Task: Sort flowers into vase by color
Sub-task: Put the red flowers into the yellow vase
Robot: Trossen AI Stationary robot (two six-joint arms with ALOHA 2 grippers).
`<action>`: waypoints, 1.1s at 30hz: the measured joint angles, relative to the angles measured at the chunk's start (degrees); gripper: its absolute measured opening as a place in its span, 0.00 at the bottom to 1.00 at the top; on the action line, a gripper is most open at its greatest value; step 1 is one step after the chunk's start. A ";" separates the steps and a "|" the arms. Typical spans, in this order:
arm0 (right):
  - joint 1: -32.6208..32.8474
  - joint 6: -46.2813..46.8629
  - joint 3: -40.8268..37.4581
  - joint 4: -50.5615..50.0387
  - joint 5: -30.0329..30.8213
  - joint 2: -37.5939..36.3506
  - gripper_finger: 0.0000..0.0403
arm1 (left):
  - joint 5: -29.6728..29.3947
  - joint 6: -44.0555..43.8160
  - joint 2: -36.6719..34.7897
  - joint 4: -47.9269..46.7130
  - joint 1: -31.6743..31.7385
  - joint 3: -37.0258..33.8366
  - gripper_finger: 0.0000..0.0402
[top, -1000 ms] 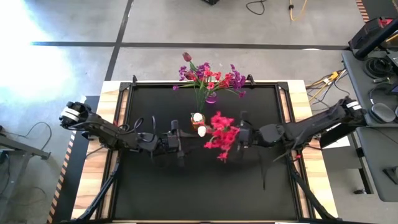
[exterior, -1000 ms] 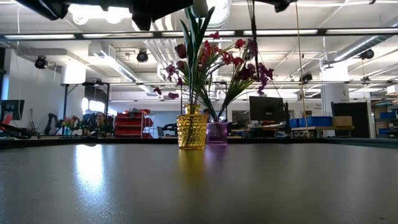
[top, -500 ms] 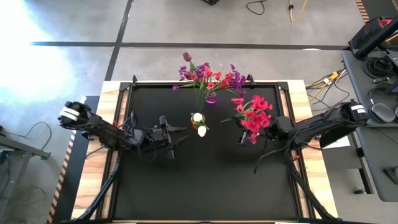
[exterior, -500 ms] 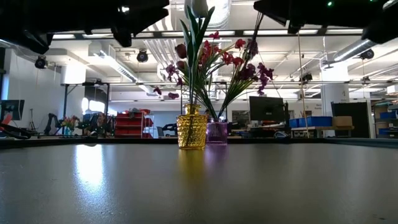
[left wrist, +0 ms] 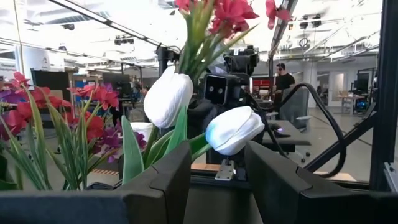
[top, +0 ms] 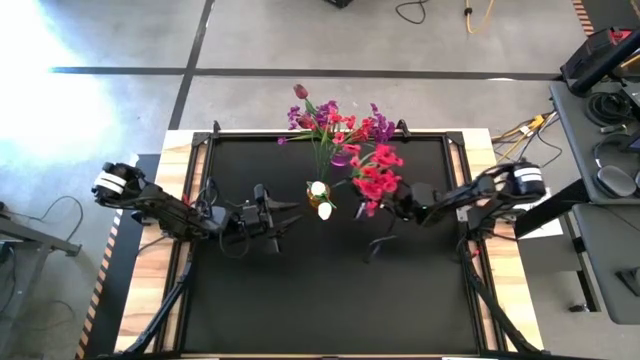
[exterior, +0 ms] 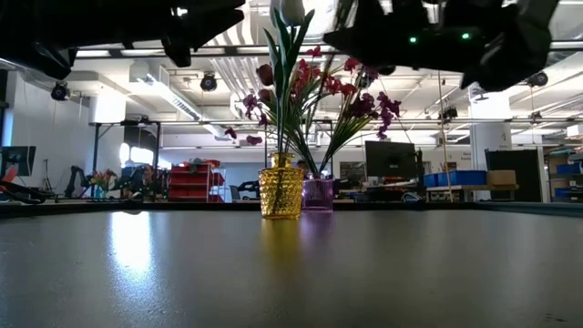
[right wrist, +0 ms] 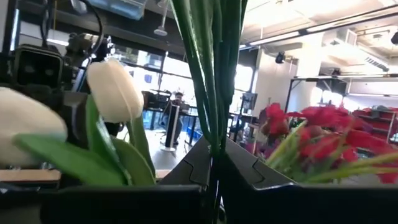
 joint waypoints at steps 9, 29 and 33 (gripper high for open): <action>-1.96 1.04 7.67 0.03 0.12 6.54 0.03 | 0.10 0.00 0.02 -0.23 0.00 0.00 0.34; -3.82 7.40 10.52 -4.26 0.52 11.95 0.03 | 0.15 0.00 0.04 -0.47 -0.01 0.00 0.34; -4.39 9.05 10.83 -7.41 0.54 11.95 0.03 | 0.15 -0.01 0.07 -0.47 0.00 0.00 0.34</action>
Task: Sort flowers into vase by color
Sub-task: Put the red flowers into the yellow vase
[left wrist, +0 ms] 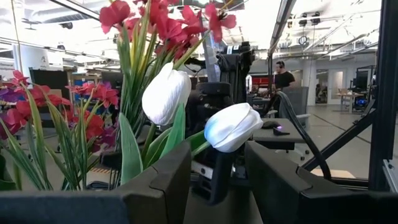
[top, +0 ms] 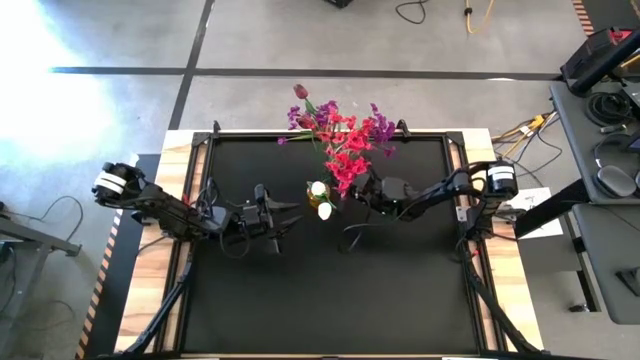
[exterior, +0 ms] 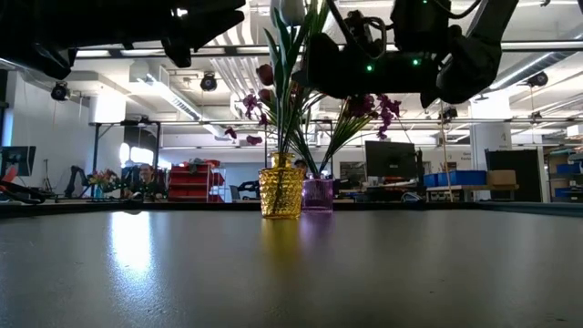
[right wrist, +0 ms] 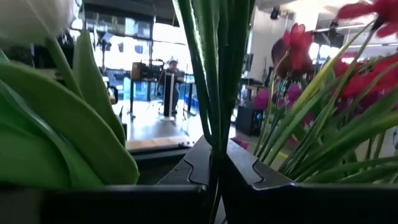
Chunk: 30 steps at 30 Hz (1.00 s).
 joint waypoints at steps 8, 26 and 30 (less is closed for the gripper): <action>-0.17 0.03 3.25 -8.25 -0.01 0.00 0.12 | 0.02 0.00 0.00 0.00 -0.01 0.00 0.34; -0.28 1.94 13.29 -33.52 0.04 -0.17 0.32 | 0.02 -0.01 0.00 -0.03 -0.04 0.00 0.34; -0.25 2.64 15.87 -40.95 3.07 -0.57 0.38 | 0.02 -0.01 0.02 -0.03 -0.04 0.00 0.34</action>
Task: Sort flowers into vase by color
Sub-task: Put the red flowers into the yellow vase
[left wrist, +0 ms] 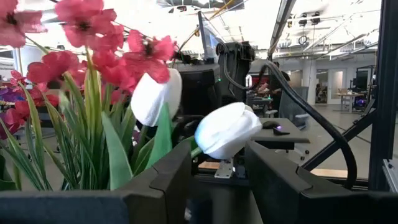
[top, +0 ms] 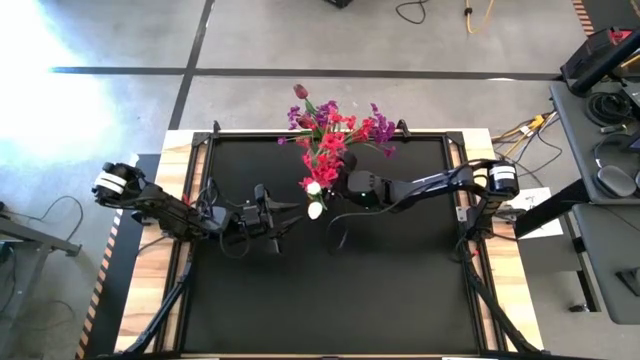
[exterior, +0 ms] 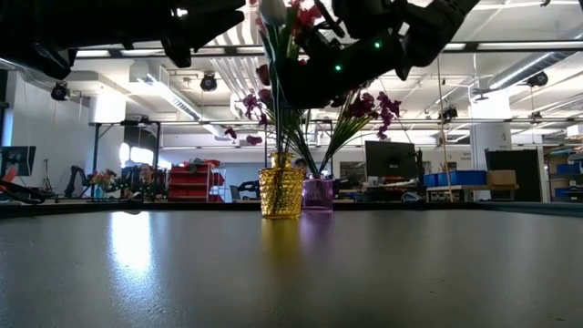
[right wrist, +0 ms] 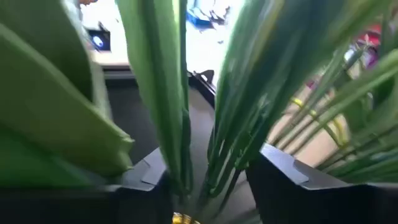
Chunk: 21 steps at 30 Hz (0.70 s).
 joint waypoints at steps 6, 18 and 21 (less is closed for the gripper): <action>0.13 0.53 4.36 -11.63 1.15 -0.14 0.53 | 0.00 0.00 -0.01 0.00 0.00 0.00 0.34; 0.31 0.95 -0.84 -17.71 -1.71 -7.72 0.62 | 0.00 -0.18 -0.15 -1.47 0.04 -0.02 0.34; 0.73 1.30 -3.49 -17.79 -1.89 -10.37 0.60 | 0.00 -0.17 -0.21 -1.51 0.04 -0.02 0.34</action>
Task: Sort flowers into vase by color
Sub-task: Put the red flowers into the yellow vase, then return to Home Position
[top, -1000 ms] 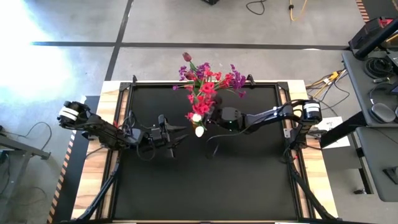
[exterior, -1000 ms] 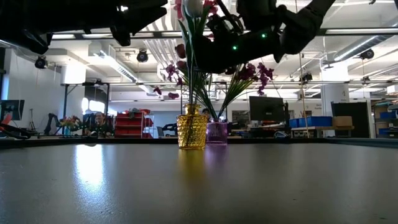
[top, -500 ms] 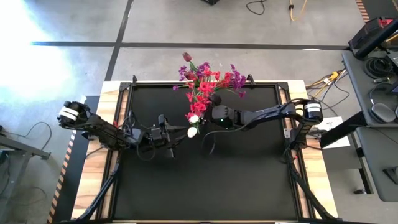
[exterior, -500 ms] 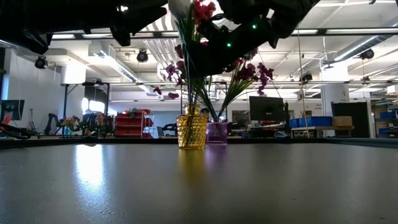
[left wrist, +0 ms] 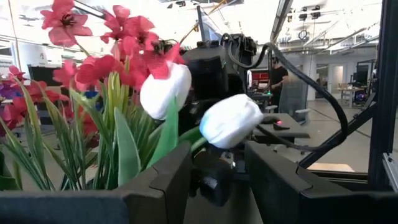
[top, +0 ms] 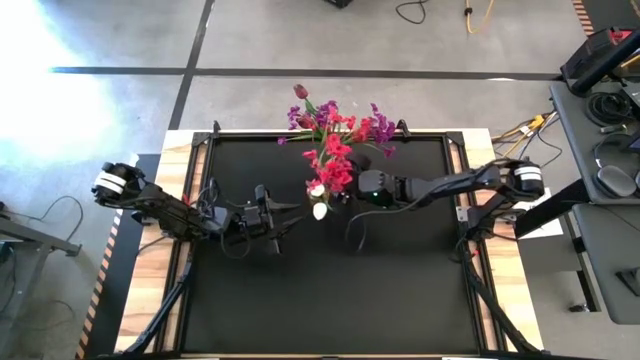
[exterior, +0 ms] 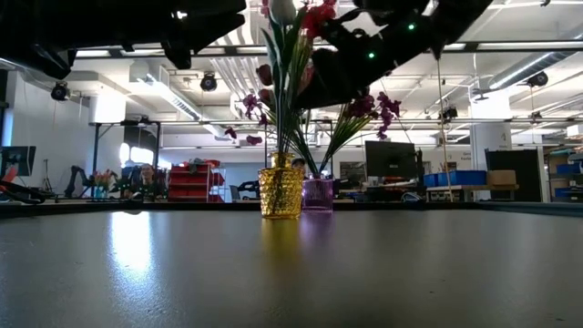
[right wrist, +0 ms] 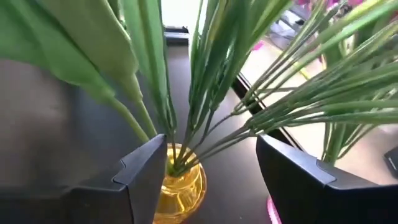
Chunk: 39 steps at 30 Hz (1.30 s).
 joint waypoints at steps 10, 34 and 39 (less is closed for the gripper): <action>0.70 -0.96 -3.96 -1.48 -0.30 -6.86 0.61 | -0.07 0.37 -0.31 0.13 0.15 0.00 0.34; 3.29 0.53 -15.40 -8.20 -2.99 -14.93 0.35 | 4.19 2.09 -2.03 -5.50 4.94 -5.93 0.04; 3.27 -2.61 -20.75 -1.73 -5.54 -19.51 0.11 | 16.46 -1.48 -4.05 -5.46 10.16 -9.05 0.02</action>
